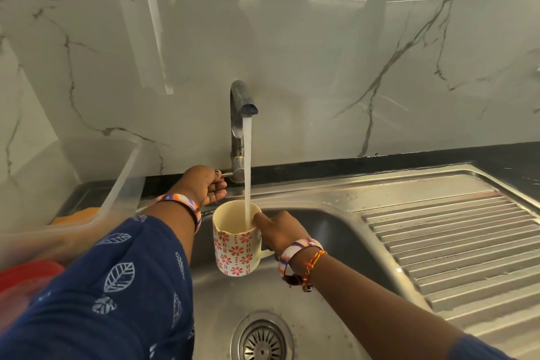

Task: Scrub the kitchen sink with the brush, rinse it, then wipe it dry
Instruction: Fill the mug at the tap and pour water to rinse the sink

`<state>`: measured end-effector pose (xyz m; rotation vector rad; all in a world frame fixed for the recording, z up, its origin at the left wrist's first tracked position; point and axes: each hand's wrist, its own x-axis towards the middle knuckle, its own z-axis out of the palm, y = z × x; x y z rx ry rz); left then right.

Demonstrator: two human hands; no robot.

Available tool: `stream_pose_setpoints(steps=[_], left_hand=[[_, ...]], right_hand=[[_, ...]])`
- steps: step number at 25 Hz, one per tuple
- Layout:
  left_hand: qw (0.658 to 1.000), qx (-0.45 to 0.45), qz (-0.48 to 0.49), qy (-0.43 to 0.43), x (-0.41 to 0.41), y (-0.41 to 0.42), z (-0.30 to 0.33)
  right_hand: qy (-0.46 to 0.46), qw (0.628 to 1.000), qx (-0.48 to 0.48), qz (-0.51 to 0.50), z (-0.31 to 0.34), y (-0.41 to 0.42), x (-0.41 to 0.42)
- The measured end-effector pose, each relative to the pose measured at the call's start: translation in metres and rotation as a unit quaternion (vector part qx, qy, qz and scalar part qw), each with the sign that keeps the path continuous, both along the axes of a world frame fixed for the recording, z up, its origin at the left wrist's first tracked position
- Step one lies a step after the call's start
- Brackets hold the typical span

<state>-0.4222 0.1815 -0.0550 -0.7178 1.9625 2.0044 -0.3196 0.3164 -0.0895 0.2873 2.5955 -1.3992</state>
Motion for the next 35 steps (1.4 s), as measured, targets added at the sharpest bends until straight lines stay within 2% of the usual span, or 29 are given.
stream_pose_setpoints(steps=[35], left_hand=[[0.996, -0.086, -0.025, 0.0, -0.005, -0.006, -0.005]], right_hand=[[-0.016, 1.0, 0.009, -0.011, -0.018, 0.004, -0.002]])
